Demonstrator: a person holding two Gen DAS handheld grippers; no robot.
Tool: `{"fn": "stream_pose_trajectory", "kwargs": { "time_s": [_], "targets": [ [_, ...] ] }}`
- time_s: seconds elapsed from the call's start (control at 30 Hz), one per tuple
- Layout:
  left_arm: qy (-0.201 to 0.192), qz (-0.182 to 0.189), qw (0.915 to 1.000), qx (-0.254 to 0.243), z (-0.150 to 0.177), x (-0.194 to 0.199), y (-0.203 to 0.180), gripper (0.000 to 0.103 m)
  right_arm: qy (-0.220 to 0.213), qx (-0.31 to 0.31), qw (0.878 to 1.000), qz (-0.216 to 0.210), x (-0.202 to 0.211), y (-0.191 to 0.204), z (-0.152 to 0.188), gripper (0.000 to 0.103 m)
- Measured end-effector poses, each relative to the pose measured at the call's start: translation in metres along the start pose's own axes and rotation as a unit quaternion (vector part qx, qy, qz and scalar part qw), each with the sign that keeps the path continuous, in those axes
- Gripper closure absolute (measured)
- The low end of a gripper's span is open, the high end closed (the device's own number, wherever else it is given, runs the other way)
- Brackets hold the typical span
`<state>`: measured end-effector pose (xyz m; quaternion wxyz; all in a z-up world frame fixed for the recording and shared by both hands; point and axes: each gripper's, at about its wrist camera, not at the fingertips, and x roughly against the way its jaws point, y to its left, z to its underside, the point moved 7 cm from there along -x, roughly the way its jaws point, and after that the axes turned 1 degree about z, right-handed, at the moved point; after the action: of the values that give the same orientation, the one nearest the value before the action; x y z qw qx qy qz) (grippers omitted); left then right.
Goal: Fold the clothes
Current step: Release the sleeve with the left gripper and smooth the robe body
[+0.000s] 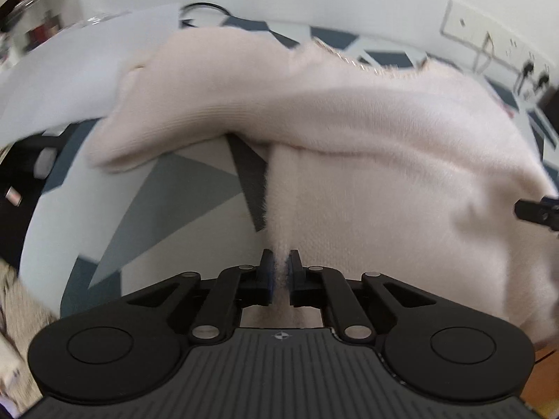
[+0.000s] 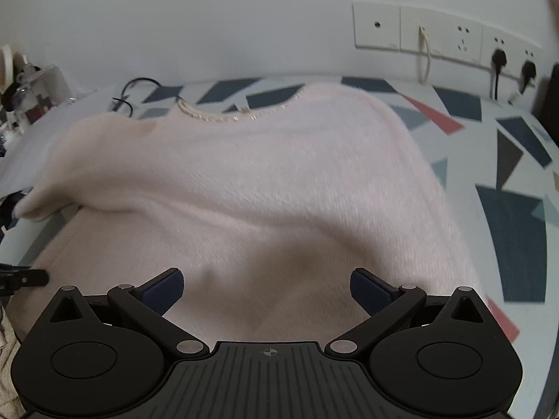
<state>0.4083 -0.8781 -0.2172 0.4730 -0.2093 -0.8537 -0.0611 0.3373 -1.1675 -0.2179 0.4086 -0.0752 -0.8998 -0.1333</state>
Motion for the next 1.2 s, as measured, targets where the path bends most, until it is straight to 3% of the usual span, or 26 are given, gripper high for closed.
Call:
{"fn": "stream_pose_trajectory", "kwargs": {
  "time_s": [0.2,0.37,0.47,0.53,0.67,0.9,1.03,1.2],
  "targets": [
    [-0.030,-0.035,0.9924,0.114,0.014,0.044,0.033,0.096,-0.004,0.010,1.000,0.000,0.002,-0.004,-0.005,0.001],
    [0.003,-0.100,0.9770,0.188,0.051,0.043,0.069,0.101,0.014,0.007,1.000,0.009,-0.004,-0.012,0.004,0.001],
    [0.010,-0.105,0.9720,0.210,0.059,0.044,0.081,0.101,0.030,0.005,0.999,0.012,-0.010,-0.016,0.013,0.001],
    [0.004,-0.105,0.9747,0.197,0.054,0.047,0.077,0.096,0.029,-0.002,0.999,0.016,-0.009,-0.021,0.016,0.001],
    [-0.022,-0.093,0.9846,0.146,0.028,0.052,0.048,0.044,0.002,-0.036,0.999,0.014,0.010,-0.035,0.010,0.001],
    [0.002,-0.048,0.9983,0.032,0.003,0.016,-0.029,0.038,-0.057,-0.140,0.987,0.050,0.059,-0.109,0.015,0.003],
    [0.033,-0.040,0.9985,-0.020,0.011,-0.008,-0.060,0.035,-0.079,-0.197,0.974,0.074,0.087,-0.153,0.047,0.008],
    [0.057,-0.062,0.9949,-0.056,0.021,-0.031,-0.075,0.031,-0.082,-0.235,0.964,0.099,0.113,-0.187,0.093,0.014]
  ]
}}
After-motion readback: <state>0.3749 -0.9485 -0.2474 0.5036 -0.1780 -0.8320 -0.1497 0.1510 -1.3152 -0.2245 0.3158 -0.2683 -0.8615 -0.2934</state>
